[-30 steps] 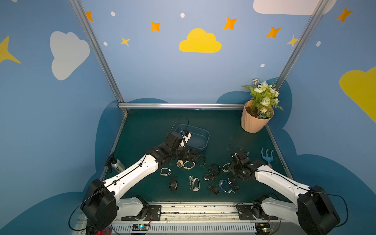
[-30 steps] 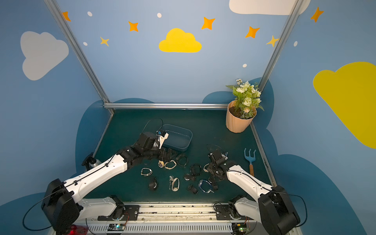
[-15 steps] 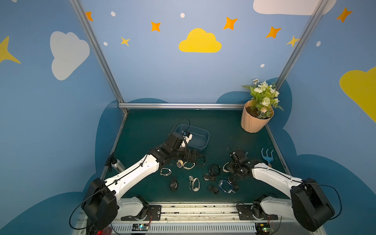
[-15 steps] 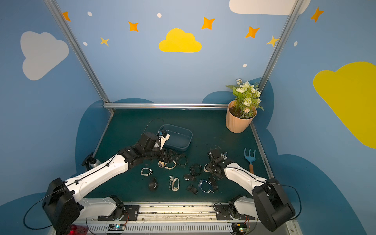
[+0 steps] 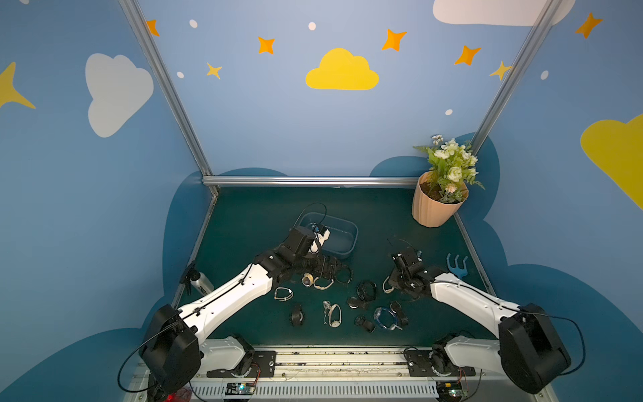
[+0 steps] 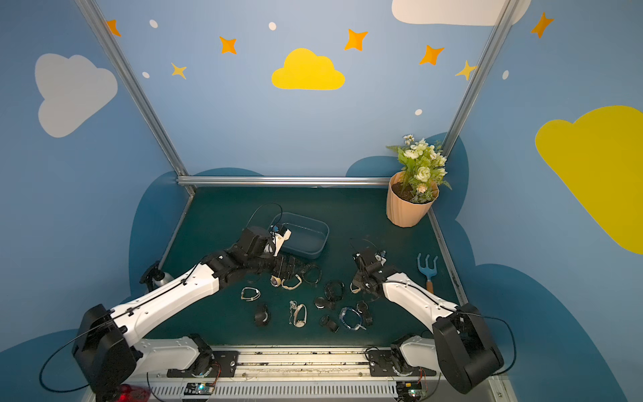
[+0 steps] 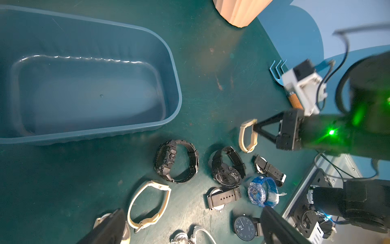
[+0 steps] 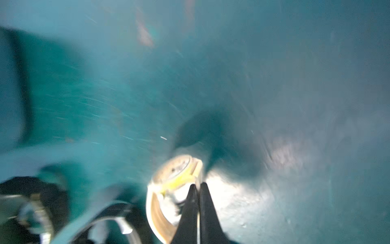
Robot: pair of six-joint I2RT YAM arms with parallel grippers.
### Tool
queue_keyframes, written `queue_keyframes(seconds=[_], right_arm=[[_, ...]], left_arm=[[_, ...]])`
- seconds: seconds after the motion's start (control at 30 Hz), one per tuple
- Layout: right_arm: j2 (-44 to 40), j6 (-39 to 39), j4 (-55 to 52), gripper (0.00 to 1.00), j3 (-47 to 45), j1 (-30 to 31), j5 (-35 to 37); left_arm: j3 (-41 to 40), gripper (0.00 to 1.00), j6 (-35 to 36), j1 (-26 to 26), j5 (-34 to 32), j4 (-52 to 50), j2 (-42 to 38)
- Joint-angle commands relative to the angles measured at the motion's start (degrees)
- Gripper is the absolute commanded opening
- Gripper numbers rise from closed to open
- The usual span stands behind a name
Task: Put the watch into the storage box
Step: Pick up the watch at the center of the board.
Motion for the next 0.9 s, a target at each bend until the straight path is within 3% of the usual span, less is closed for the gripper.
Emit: queue_keyframes(seconds=[0.0,0.2,0.5,0.87], right_arm=[[1.45,-7.94,-1.36,0.0,7.38,1.28,1.26],[10.38,-16.83,-1.18,0.0,22.5,4.6,-2.42],[27.54,-25.22,-1.39,0.0,43.54,4.81,-9.58],[46.31,-30.38,-6.86,0.0,60.98,4.61,-8.91]], left_arm=[[0.3,1.0,0.76,-0.06,0.95,0.62,-1.52],[-0.44,1.0,1.17,-0.08,-5.08,0.74,-4.58],[-4.54,1.0,1.21,0.0,-14.82,4.59,-11.41],[-3.68,1.0,1.55,0.01,-15.45,2.98,-11.15]])
